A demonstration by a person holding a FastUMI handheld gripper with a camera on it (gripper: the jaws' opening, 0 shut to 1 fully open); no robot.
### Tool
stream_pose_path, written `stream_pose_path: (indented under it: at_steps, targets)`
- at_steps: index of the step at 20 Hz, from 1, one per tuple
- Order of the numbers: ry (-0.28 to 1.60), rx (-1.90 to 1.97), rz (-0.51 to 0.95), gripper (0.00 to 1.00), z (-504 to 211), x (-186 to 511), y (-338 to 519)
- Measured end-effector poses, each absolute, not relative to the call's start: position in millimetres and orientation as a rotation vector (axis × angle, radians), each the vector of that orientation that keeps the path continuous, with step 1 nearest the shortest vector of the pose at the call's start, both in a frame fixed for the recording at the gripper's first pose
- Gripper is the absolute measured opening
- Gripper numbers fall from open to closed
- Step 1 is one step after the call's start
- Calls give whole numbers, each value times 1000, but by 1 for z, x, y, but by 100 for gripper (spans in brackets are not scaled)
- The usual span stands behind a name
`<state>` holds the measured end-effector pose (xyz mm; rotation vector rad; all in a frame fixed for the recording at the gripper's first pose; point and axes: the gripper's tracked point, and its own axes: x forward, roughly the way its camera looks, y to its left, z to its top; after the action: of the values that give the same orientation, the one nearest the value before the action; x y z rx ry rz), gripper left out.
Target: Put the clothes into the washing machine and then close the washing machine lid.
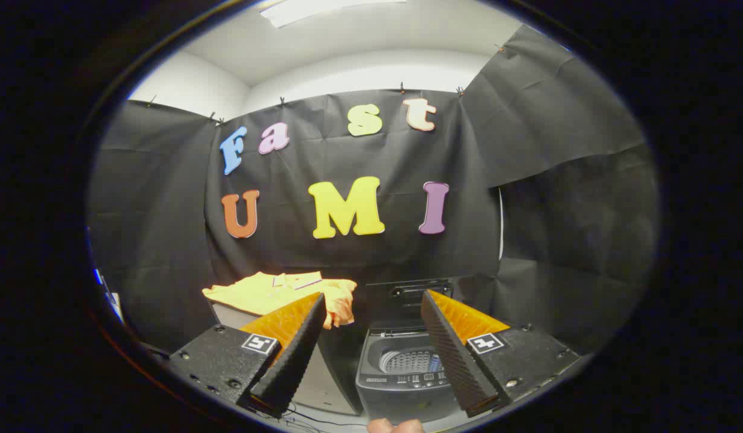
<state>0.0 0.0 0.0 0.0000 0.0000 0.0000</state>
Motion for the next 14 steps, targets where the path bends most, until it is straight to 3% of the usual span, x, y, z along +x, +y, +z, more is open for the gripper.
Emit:
stream_pose_path:
  at_steps: [14]
  targets:
    - [31, -28, -44, 100, -5, -10, 1]
